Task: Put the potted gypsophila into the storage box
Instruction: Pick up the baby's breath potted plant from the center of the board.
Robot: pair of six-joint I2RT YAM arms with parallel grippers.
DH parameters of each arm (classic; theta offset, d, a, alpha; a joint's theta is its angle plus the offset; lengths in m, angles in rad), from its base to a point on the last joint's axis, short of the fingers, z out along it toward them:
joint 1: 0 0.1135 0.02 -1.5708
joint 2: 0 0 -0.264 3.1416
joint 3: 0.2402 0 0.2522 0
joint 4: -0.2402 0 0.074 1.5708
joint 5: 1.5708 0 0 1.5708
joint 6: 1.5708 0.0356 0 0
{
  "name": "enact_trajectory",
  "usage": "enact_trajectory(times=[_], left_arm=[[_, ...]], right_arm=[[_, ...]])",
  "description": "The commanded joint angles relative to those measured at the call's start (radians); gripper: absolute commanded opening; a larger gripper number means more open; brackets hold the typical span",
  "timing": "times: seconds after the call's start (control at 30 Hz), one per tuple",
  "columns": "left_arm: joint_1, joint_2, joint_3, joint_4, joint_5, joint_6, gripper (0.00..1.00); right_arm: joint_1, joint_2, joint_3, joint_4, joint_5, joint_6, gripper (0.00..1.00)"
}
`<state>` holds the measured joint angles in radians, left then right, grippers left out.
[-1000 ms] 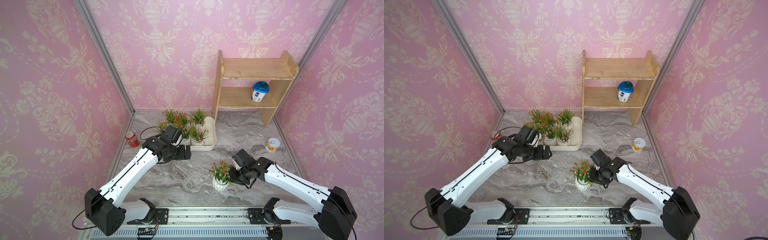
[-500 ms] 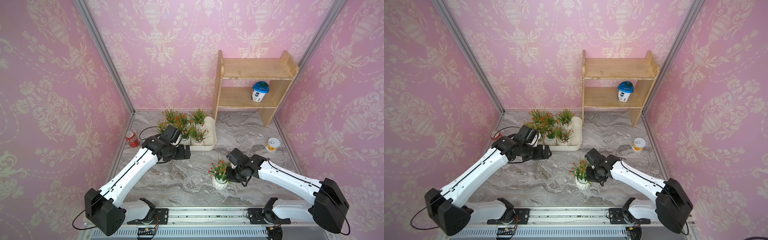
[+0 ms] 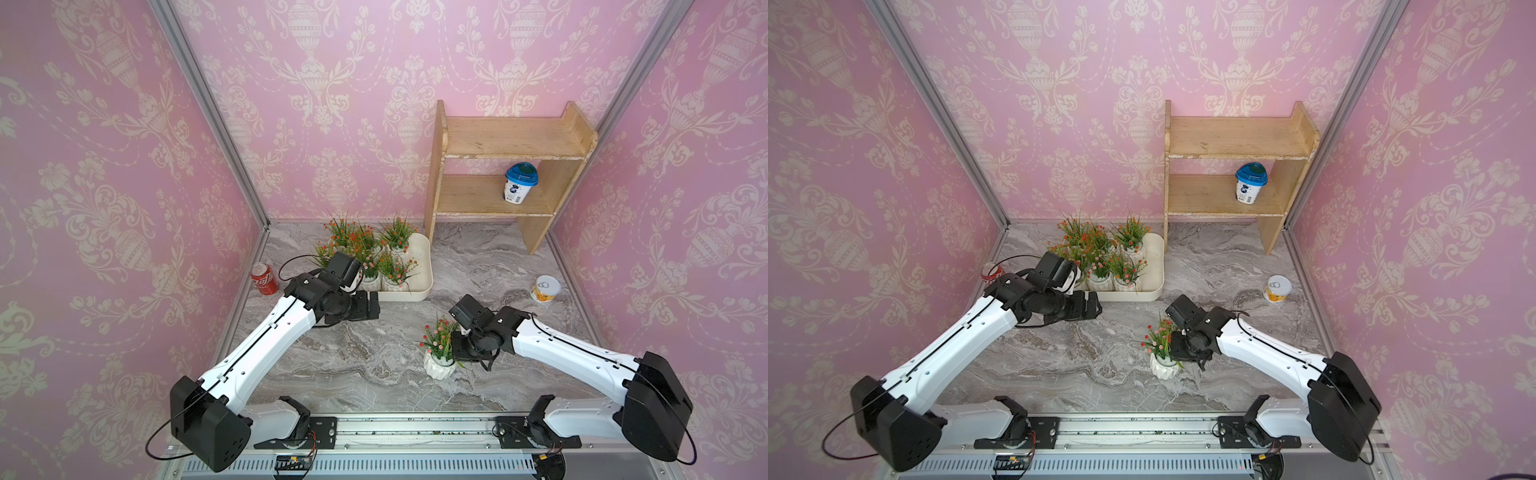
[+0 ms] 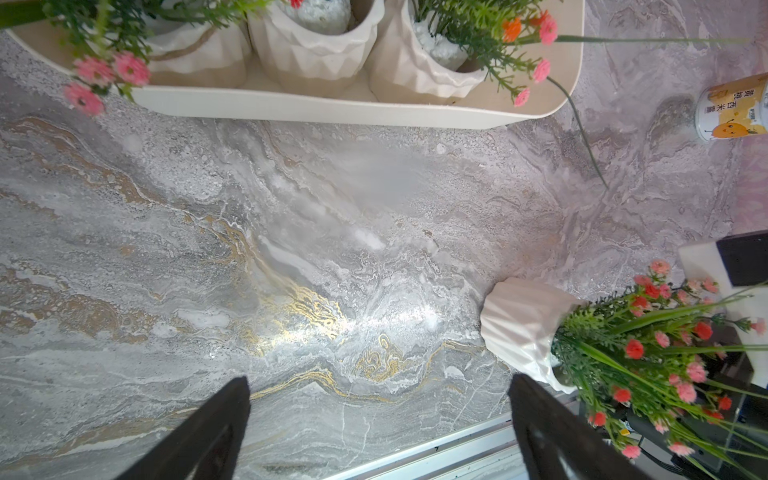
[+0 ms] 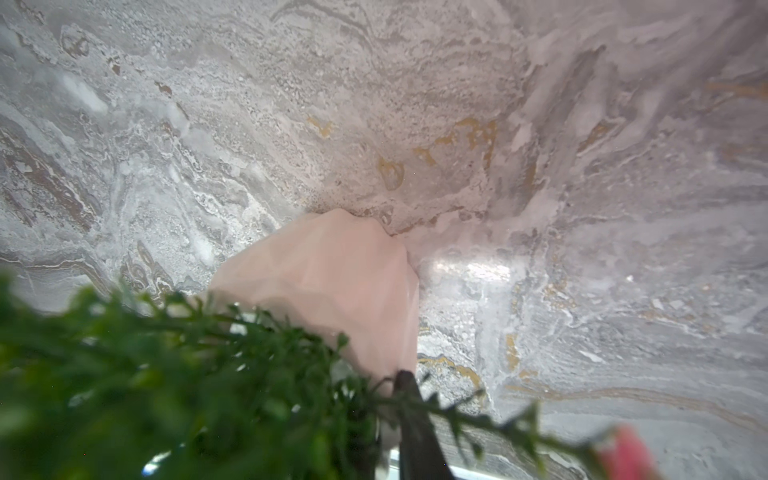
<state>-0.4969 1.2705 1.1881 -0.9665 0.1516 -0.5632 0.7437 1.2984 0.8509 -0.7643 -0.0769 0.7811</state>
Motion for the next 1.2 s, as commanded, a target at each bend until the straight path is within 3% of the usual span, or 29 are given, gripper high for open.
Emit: enact_trajectory(times=[0.0,0.23,0.63,0.93,1.17], left_arm=[[0.011,-0.014,-0.014,-0.011,0.0,0.008,0.99],[0.014,-0.019,-0.014,-0.013,0.001,0.008,0.99],[0.032,-0.031,-0.003,-0.039,-0.007,0.023,0.99],[0.055,-0.04,0.01,-0.066,-0.014,0.04,0.99],[0.077,-0.037,0.027,-0.084,-0.015,0.06,0.99]], right_arm=[[0.014,0.023,0.014,-0.006,0.011,-0.02,0.05],[0.017,0.013,0.063,-0.05,0.029,-0.041,0.0],[-0.004,0.1,0.255,-0.16,0.077,-0.16,0.0],[-0.188,0.191,0.511,-0.241,0.081,-0.314,0.0],[-0.269,0.368,0.797,-0.288,0.091,-0.405,0.0]])
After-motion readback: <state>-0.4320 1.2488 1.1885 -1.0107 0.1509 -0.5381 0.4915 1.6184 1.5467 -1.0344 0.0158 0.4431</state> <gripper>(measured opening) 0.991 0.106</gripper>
